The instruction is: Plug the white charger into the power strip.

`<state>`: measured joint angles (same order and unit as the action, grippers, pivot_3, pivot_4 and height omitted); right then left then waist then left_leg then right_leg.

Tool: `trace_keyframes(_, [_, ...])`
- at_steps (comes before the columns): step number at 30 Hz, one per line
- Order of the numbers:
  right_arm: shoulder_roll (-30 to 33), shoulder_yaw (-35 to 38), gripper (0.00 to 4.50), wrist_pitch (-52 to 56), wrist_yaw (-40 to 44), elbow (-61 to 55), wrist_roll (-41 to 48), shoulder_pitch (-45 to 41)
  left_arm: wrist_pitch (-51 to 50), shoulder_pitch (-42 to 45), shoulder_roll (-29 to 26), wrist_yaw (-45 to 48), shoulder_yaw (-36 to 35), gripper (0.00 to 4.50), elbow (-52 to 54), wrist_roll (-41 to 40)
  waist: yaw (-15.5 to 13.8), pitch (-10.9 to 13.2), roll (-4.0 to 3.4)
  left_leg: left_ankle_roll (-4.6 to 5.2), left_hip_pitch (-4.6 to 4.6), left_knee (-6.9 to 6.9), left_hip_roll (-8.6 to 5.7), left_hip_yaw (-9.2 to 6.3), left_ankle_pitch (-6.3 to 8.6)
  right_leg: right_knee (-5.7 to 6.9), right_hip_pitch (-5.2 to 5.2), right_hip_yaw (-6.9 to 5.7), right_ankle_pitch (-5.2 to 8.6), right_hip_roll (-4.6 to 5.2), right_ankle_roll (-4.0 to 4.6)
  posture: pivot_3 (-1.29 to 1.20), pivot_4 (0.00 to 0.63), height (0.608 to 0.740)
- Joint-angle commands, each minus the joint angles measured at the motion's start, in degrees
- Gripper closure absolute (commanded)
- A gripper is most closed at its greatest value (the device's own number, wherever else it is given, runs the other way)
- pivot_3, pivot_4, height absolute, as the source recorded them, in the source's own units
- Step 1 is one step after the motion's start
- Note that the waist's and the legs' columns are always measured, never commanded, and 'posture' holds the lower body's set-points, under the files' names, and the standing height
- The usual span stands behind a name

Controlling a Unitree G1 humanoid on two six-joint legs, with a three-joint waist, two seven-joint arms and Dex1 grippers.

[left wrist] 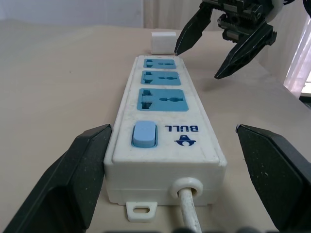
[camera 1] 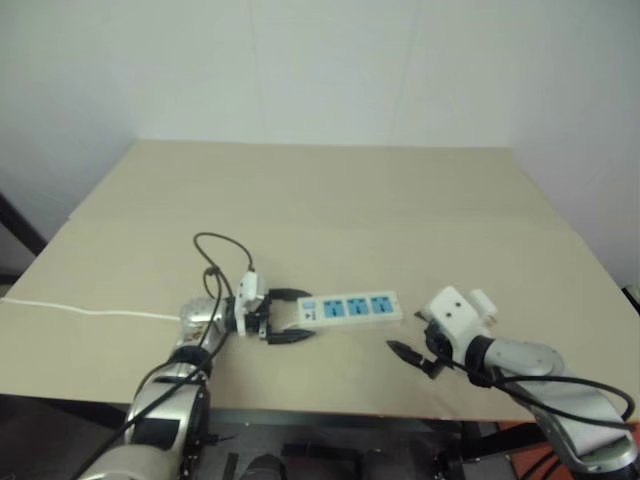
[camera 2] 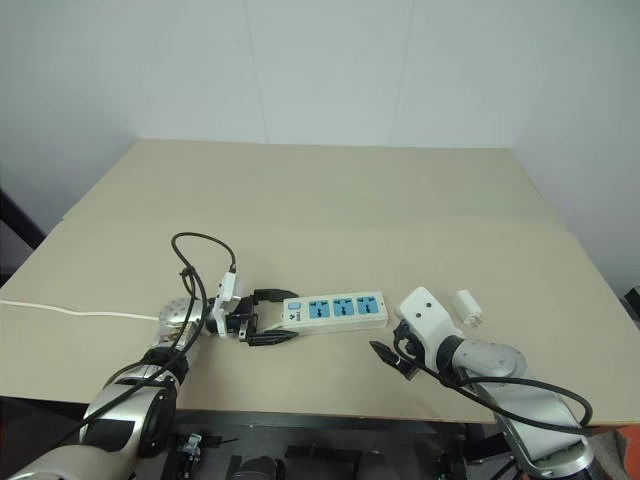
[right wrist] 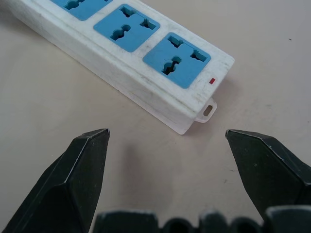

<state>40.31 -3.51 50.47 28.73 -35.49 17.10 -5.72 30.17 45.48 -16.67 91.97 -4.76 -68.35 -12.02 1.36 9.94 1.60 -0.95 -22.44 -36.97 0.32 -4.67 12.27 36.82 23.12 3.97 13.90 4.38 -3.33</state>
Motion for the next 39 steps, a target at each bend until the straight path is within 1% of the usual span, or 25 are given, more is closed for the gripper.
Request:
trace_keyframes(1, [0.09,1.95,0.00,-0.52,0.27,-1.73,0.36,-0.62,2.12,1.03,0.17,0.39,-0.15,0.05,-1.10,0.83,-0.01,0.00,0.00,0.00,0.00,0.00,0.00,0.00,0.00,0.00,0.00,0.00,0.00,0.00,0.00,0.00,0.150,0.740])
trace_keyframes(4, [0.01,2.04,0.00,-0.30,0.25,-1.56,0.45,-1.10,3.95,0.84,0.41,-0.73,0.11,0.05,-1.72,1.95,-0.03,0.00,0.00,0.00,-0.01,0.00,0.00,0.00,0.00,-0.01,0.00,0.00,0.00,0.00,0.01,0.00,0.150,0.740])
trace_keyframes(7, [-0.04,1.80,0.00,-0.39,0.17,-1.33,0.27,-1.24,6.37,0.70,0.79,-3.13,0.00,0.64,-2.29,2.76,-0.18,0.00,0.00,0.00,0.00,0.00,0.00,0.00,0.00,0.00,-0.01,0.00,0.00,0.01,0.00,0.00,0.150,0.740])
trace_keyframes(9, [-0.07,1.66,0.00,-0.52,0.22,-1.23,0.24,-1.14,6.70,0.61,1.11,-3.67,-0.18,1.25,-2.48,2.77,-0.25,0.00,-0.01,0.00,0.01,0.00,0.00,0.00,0.00,0.00,-0.02,0.00,0.00,0.01,0.00,0.00,0.150,0.740])
trace_keyframes(12, [0.15,1.43,0.00,-0.34,0.45,-1.07,0.23,-1.24,5.91,0.59,1.38,-3.10,-0.02,1.30,-2.58,3.08,-0.45,-0.01,-0.01,0.00,0.01,0.00,-0.01,0.00,0.00,-0.01,-0.04,0.00,0.00,0.01,0.00,0.00,0.150,0.740])
trace_keyframes(14, [0.20,2.11,0.00,1.73,0.79,-1.32,1.43,-2.17,5.16,0.57,1.26,-2.90,0.40,1.30,-2.45,3.66,-0.41,-0.01,-0.01,0.00,0.01,0.00,-0.01,0.00,0.00,-0.02,-0.04,0.00,0.00,0.02,-0.01,0.00,0.150,0.740])
trace_keyframes(16, [1.36,3.93,0.00,8.38,2.10,-2.64,4.74,-5.03,4.92,0.50,1.17,-2.48,0.62,1.30,-2.09,3.89,-0.36,-0.01,-0.02,0.00,0.02,0.00,-0.01,0.00,0.00,-0.01,-0.05,0.00,0.00,0.02,-0.01,0.00,0.150,0.740])
trace_keyframes(18, [3.38,6.87,0.00,15.20,4.81,-3.43,9.76,-9.77,4.24,0.55,0.79,-1.93,1.09,1.30,-1.78,4.28,-0.37,-0.01,-0.02,0.00,0.04,-0.02,-0.01,0.00,0.00,0.01,-0.06,0.00,-0.01,0.02,0.00,0.00,0.150,0.740])
trace_keyframes(19, [5.49,7.56,0.00,18.97,6.30,-3.48,11.85,-13.28,4.12,0.55,0.59,-1.67,1.32,1.30,-1.59,4.45,-0.37,-0.01,-0.02,0.00,0.03,-0.02,-0.01,0.00,0.00,-0.01,-0.06,0.00,-0.01,0.02,0.00,0.00,0.150,0.740])
trace_keyframes(21, [9.44,7.26,0.00,26.81,8.14,-1.68,14.66,-21.57,4.16,0.51,0.36,-1.40,1.62,1.30,-1.26,4.65,-0.36,-0.01,-0.04,0.00,0.02,-0.01,-0.01,0.00,0.00,-0.01,-0.04,0.00,-0.01,0.02,0.00,0.00,0.150,0.740])
trace_keyframes(22, [11.84,5.20,0.00,30.43,8.45,0.48,14.71,-26.40,4.18,0.54,0.23,-1.25,1.91,1.30,-1.10,4.85,-0.33,-0.01,-0.04,0.00,0.03,0.02,0.00,-0.01,0.00,-0.04,-0.06,-0.02,-0.01,0.01,0.01,0.00,0.150,0.740])
trace_keyframes(24, [14.38,0.69,0.00,35.49,8.24,5.82,14.07,-34.00,3.44,0.69,0.14,-0.58,2.38,1.30,-0.87,4.99,-0.33,-0.03,-0.04,0.00,0.02,0.04,0.01,0.00,0.00,-0.02,0.01,-0.02,-0.01,0.02,0.04,0.00,0.150,0.740])
trace_keyframes(27, [15.53,-7.02,0.00,37.33,8.11,17.80,11.15,-43.47,2.54,0.91,0.24,0.28,3.08,1.30,-0.57,5.08,-0.35,-0.04,-0.02,0.00,0.01,0.06,0.04,0.00,0.00,-0.05,0.00,-0.05,-0.01,0.01,0.08,0.00,0.150,0.740])
trace_keyframes(30, [14.54,-15.01,0.00,32.32,9.80,34.58,5.86,-52.55,2.58,0.89,0.57,0.43,3.57,1.30,-0.16,5.15,-0.33,-0.04,-0.03,0.00,-0.08,0.06,0.02,0.03,0.00,-0.07,0.09,-0.04,-0.02,0.04,0.09,0.00,0.150,0.740])
trace_keyframes(34, [12.73,-23.33,0.00,24.80,13.87,51.43,-0.53,-59.23,2.74,0.80,0.78,0.05,3.88,1.30,0.07,5.36,-0.42,-0.04,-0.05,0.00,-0.19,0.05,0.01,0.03,0.00,-0.06,0.22,-0.04,-0.02,0.04,0.09,0.00,0.150,0.740])
trace_keyframes(37, [10.23,-26.18,0.00,20.16,16.49,63.57,-4.76,-62.95,3.11,0.36,0.73,-0.27,4.19,1.30,0.15,5.67,-0.39,-0.04,-0.05,0.00,-0.25,0.02,-0.01,0.03,0.00,-0.03,0.26,-0.04,-0.02,0.06,0.08,0.00,0.150,0.740])
trace_keyframes(39, [8.92,-27.31,0.00,18.24,18.86,68.96,-6.61,-64.20,3.22,0.09,0.73,-0.39,4.34,1.30,0.17,5.77,-0.38,-0.05,-0.06,0.00,-0.26,0.00,-0.02,0.04,0.00,0.00,0.28,-0.04,-0.03,0.06,0.08,0.00,0.150,0.740])
